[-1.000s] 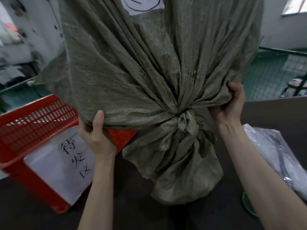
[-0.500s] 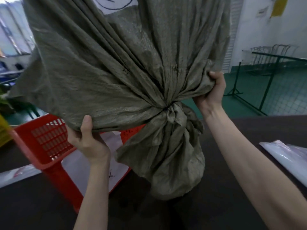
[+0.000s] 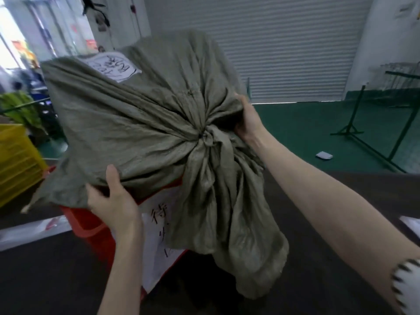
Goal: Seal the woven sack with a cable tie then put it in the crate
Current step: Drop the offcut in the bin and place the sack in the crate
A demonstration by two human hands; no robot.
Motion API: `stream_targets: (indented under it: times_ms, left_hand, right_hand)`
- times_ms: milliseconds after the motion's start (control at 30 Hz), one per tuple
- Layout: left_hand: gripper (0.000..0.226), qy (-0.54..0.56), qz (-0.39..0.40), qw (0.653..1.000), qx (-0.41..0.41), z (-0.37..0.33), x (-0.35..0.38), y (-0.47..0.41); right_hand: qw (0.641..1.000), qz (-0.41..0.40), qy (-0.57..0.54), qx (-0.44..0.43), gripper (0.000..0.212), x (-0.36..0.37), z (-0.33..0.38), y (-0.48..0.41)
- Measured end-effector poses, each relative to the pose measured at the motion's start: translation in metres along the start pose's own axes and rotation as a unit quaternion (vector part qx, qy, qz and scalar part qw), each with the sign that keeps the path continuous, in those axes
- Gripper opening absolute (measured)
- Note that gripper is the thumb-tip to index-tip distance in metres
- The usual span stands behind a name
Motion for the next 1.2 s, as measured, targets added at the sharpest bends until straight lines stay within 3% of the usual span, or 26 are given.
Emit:
stream_targets:
  times_ms: [133, 200, 267, 400, 500, 633, 733, 833, 967, 1100, 1200]
  left_hand:
    - [0.059, -0.217, 0.027, 0.975, -0.036, 0.011, -0.023, -0.022]
    - [0.055, -0.366, 0.058, 0.928, -0.027, 0.009, -0.027, -0.024]
    - [0.054, -0.452, 0.089, 0.887, -0.011, 0.005, -0.026, -0.02]
    - [0.054, -0.559, 0.104, 0.823, 0.011, -0.007, -0.025, -0.025]
    - [0.05, -0.573, 0.101, 0.812, 0.032, -0.019, -0.023, -0.032]
    - [0.046, -0.586, 0.054, 0.803, 0.093, -0.034, -0.021, -0.04]
    - [0.04, -0.595, 0.021, 0.793, 0.132, -0.047, -0.022, -0.045]
    - [0.041, -0.599, 0.003, 0.787, 0.147, -0.051, -0.026, -0.05]
    - [0.041, -0.617, 0.026, 0.779, 0.112, -0.032, -0.031, -0.056]
    - [0.036, -0.676, 0.17, 0.715, 0.045, 0.014, -0.017, -0.055]
    - [0.027, -0.697, 0.214, 0.683, 0.049, 0.026, -0.004, -0.041]
  right_hand:
    - [0.994, -0.011, 0.104, 0.044, 0.068, 0.002, -0.041, -0.025]
    - [0.97, -0.054, 0.227, 0.061, 0.082, -0.015, -0.061, -0.031]
    - [0.94, -0.085, 0.323, 0.075, 0.078, -0.039, -0.071, -0.037]
    - [0.914, -0.098, 0.387, 0.078, 0.073, -0.057, -0.076, -0.047]
    - [0.905, -0.1, 0.41, 0.051, 0.064, -0.045, -0.07, -0.043]
    - [0.907, -0.098, 0.408, -0.021, 0.036, -0.022, -0.057, -0.03]
    - [0.915, -0.106, 0.382, -0.074, 0.031, -0.006, -0.045, -0.033]
    - [0.901, -0.086, 0.414, -0.1, 0.029, 0.011, -0.037, -0.04]
    - [0.838, -0.042, 0.542, -0.043, 0.043, 0.017, -0.048, -0.048]
    - [0.737, 0.023, 0.67, 0.083, 0.045, -0.003, -0.08, -0.039]
    - [0.734, 0.05, 0.673, 0.073, 0.044, -0.005, -0.081, -0.028]
Point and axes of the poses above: each hand's wrist, its own y-axis away from the middle knuckle, its own x-axis out of the palm, z = x × y, the point moved 6 cm from there along -y, towards the middle knuckle, and after that the axes turned 15 degrees about -y, right-handed, at the moved point
